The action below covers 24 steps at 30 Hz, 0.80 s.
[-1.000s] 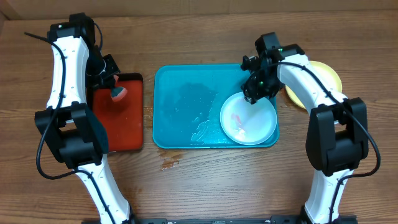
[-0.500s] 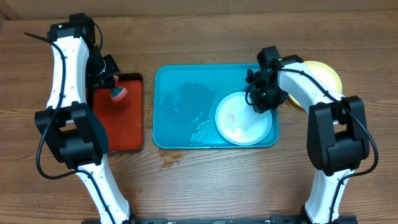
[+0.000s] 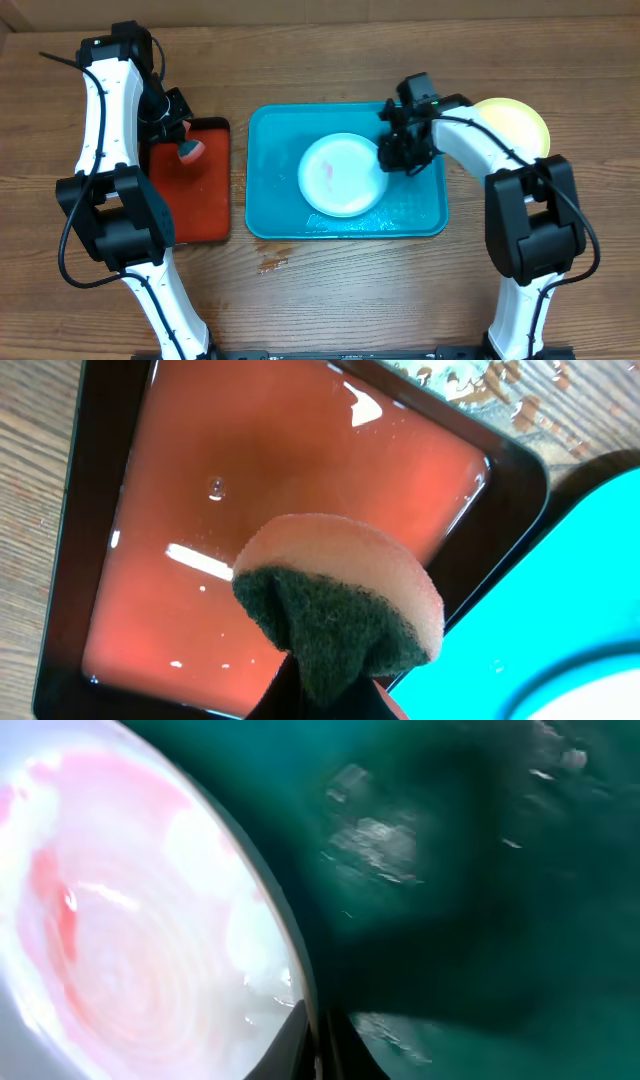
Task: Clean dirty plates on tray and stack at the side
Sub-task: 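Grasp the sponge with the left gripper and bring it to the white plate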
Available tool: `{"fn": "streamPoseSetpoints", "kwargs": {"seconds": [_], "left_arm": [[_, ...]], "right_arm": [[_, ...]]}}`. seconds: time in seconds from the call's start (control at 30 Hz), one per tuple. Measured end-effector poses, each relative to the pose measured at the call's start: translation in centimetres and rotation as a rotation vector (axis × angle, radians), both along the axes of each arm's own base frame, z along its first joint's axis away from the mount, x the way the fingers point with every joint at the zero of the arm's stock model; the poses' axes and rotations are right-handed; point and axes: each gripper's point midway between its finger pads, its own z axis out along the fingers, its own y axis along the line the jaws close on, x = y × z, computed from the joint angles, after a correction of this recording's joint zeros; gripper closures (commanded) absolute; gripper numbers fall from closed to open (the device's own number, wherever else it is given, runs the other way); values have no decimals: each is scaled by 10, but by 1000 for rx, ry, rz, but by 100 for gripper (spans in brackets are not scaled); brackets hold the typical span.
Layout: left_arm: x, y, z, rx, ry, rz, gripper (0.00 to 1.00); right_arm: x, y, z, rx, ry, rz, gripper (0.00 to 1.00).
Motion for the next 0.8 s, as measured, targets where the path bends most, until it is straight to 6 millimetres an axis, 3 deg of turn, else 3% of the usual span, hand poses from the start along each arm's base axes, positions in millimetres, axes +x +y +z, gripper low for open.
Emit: {"fn": "streamPoseSetpoints", "kwargs": {"seconds": [0.23, 0.47, 0.63, 0.8], "left_arm": [[-1, -5, 0, -17, 3, -29, 96], [-5, -15, -7, -11, 30, -62, 96], [-15, -5, -11, 39, 72, -12, 96], [-13, -23, -9, -97, 47, -68, 96]], "right_arm": [[5, 30, 5, 45, -34, -21, 90], [8, 32, 5, 52, -39, -44, 96], [8, 31, 5, 50, -34, -61, 96], [10, 32, 6, 55, -43, -62, 96]]}}
